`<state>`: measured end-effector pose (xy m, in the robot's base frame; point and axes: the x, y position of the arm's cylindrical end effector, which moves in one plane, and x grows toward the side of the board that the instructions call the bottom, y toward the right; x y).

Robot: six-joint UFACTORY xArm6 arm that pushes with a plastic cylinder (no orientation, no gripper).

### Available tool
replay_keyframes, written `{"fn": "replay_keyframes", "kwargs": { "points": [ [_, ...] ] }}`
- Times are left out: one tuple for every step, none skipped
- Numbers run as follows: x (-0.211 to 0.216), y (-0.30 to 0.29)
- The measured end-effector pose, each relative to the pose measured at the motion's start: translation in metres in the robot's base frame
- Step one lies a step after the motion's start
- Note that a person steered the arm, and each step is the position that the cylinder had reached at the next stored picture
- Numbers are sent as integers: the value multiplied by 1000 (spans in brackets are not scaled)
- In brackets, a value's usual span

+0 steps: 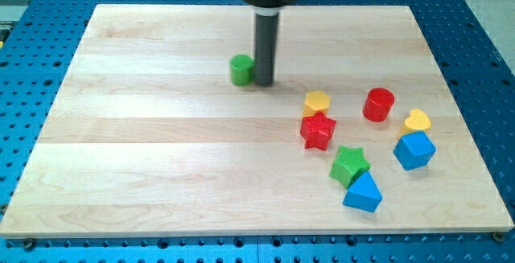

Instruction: Push the green circle towards the top center of the board

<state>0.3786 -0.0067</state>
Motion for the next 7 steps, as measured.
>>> {"fn": "replay_keyframes", "kwargs": {
  "points": [
    [0,-42],
    [38,-70],
    [-21,-104],
    [-71,-31],
    [-43,-60],
    [-26,-109],
    [23,-92]
  ]
}}
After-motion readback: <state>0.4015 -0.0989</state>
